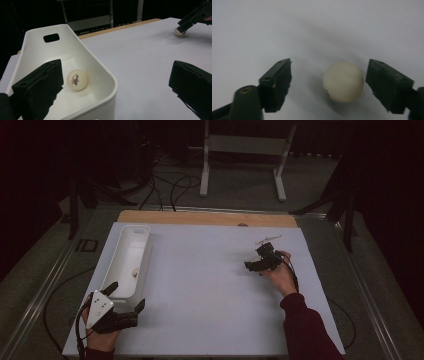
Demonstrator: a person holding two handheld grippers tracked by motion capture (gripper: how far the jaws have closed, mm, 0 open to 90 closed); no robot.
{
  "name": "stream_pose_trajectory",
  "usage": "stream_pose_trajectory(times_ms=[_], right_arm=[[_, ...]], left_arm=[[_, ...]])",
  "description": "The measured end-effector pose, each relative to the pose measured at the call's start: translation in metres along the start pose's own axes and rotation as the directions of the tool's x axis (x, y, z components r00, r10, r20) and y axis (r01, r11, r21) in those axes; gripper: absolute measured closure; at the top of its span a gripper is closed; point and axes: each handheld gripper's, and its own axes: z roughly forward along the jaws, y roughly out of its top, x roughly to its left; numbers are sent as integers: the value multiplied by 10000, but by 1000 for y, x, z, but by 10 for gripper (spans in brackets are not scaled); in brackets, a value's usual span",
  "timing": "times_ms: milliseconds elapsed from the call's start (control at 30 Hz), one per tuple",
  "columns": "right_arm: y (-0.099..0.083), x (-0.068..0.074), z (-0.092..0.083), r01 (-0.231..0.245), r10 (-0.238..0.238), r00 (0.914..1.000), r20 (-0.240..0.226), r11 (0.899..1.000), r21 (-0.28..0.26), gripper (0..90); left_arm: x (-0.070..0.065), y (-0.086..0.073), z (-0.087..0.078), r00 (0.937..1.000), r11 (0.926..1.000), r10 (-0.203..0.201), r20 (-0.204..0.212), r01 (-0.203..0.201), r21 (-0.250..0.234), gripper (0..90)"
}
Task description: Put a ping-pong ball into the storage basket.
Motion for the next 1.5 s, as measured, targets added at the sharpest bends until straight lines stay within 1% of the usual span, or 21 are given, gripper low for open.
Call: stream_pose_trajectory(times_ms=[100,167,233,433,733,867,1033,1267,1433,1500], right_arm=[[0,0,1,31,-32,10000,65,9999,116,233],[-1,1,2,33,-37,9998,173,9998,208,284],[-2,1,3,-17,8,9997,260,9994,345,315],[-3,-1,4,-36,15,9991,419,9986,521,408],[-4,1,5,97,-126,9992,386,9971,758,486],[-3,3,4,238,-269,9988,401,9969,745,497],[-1,5,0,359,-383,9984,424,9977,578,499],[0,9,-4,488,-506,9980,389,9977,472,500],[2,11,-6,455,-469,9983,354,9982,401,500],[2,12,-6,517,-530,9980,356,9980,376,500]], left_arm=[[0,0,0,10000,10000,6,-4,-6,-1,2],[0,0,0,10000,10000,3,-5,-3,-1,2],[0,0,0,10000,10000,2,-9,-2,0,2],[0,0,0,10000,10000,4,-10,-4,-8,2],[0,0,0,10000,10000,-2,-14,2,-4,2],[0,0,0,10000,10000,7,-24,-7,6,2],[0,0,0,10000,10000,6,-22,-6,5,2],[0,0,0,10000,10000,5,-26,-5,9,2],[0,0,0,10000,10000,17,-22,-17,8,2],[0,0,0,10000,10000,7,-23,-7,13,2]])
